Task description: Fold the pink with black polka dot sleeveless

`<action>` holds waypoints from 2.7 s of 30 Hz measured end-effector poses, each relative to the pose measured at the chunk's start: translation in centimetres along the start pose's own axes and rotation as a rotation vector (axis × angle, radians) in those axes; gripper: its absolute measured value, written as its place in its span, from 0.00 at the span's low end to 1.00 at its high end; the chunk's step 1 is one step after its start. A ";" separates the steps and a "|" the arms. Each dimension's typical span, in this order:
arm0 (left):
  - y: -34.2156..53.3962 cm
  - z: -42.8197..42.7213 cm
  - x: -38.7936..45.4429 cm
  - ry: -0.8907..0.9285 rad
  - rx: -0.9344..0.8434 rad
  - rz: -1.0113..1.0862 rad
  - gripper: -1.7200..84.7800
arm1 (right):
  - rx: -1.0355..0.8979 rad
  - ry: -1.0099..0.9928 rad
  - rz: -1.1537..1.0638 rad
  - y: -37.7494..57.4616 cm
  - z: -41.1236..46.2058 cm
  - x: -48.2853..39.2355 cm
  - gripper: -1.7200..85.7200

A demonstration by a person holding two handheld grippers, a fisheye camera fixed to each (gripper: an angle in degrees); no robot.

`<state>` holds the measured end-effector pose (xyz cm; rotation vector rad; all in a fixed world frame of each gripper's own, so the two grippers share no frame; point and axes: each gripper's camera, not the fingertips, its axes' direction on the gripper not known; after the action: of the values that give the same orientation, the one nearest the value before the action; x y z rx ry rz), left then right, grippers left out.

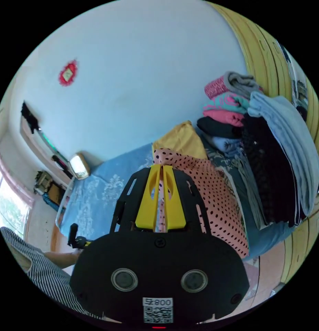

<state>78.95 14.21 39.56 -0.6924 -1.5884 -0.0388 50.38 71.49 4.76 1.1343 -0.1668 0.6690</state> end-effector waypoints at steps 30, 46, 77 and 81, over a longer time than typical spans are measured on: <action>47.0 8.6 -20.6 -0.013 0.357 0.084 0.13 | 0.111 -0.691 -0.479 -22.1 -19.4 -12.5 0.02; 62.2 19.5 -30.4 -0.058 0.299 0.208 0.06 | 0.109 -0.651 -0.485 -29.5 -20.6 -12.3 0.02; 106.8 1.4 -28.4 -0.762 1.212 0.481 0.04 | 0.361 -0.792 -0.585 -18.0 -28.7 -20.3 0.02; 107.7 3.5 -29.0 -0.768 1.230 0.498 0.04 | 0.365 -0.789 -0.600 -14.6 -28.0 -23.6 0.02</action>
<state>123.37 91.67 -27.41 -0.0565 -1.6947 1.5919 34.20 82.73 -29.40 1.6617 -0.3607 -0.3229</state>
